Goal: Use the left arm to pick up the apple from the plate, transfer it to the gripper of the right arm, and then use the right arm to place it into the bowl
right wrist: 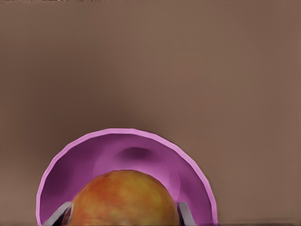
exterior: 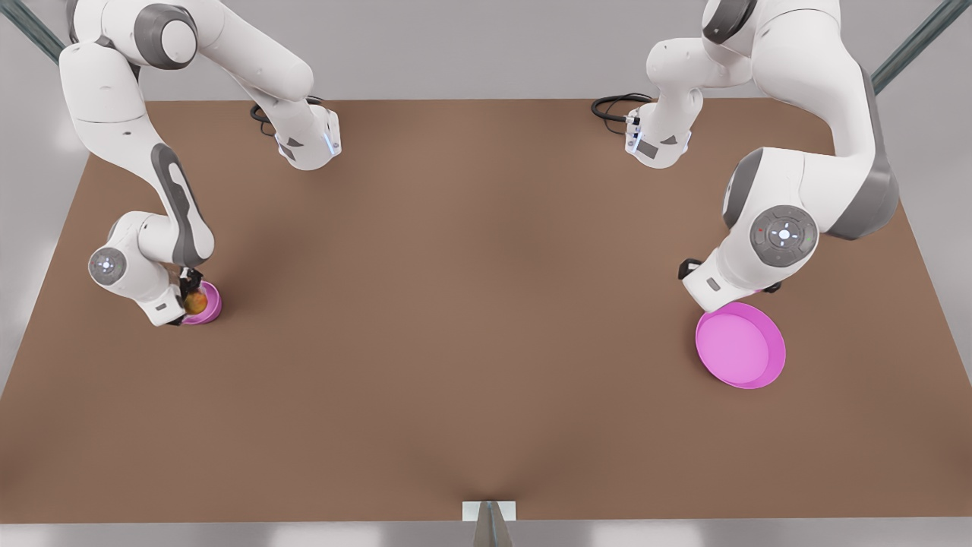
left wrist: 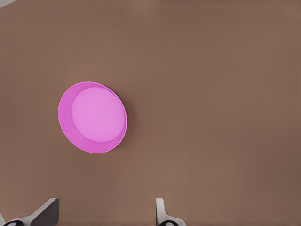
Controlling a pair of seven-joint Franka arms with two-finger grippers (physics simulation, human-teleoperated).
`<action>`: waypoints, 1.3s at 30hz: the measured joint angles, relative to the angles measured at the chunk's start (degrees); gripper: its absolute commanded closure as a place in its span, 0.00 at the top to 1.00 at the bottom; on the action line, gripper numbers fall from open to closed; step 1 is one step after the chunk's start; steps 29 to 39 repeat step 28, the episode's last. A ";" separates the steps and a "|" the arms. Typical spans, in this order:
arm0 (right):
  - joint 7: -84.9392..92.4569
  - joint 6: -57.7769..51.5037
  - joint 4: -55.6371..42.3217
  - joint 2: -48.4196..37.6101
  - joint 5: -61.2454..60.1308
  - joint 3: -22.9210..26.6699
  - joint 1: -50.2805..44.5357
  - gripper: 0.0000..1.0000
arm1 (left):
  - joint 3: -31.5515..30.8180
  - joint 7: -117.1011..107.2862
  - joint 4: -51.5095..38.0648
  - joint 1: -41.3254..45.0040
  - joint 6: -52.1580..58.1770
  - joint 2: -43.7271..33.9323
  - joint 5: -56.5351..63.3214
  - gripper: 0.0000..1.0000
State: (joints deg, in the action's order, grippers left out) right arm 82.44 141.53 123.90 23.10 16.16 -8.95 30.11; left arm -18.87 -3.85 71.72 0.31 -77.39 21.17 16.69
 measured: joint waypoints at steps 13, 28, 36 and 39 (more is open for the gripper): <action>-9.74 -23.83 -34.00 2.59 -4.76 -0.59 -12.44 1.00 | 0.00 -0.88 0.02 0.16 -0.02 0.00 -0.24 1.00; -51.77 -52.39 -29.68 -22.58 -13.91 7.59 -27.93 1.00 | 0.01 -1.38 0.21 -0.17 0.16 0.04 -0.20 1.00; -51.77 -52.39 -29.68 -22.58 -13.91 7.59 -27.93 1.00 | 0.01 -1.38 0.21 -0.17 0.16 0.04 -0.20 1.00; -51.77 -52.39 -29.68 -22.58 -13.91 7.59 -27.93 1.00 | 0.01 -1.38 0.21 -0.17 0.16 0.04 -0.20 1.00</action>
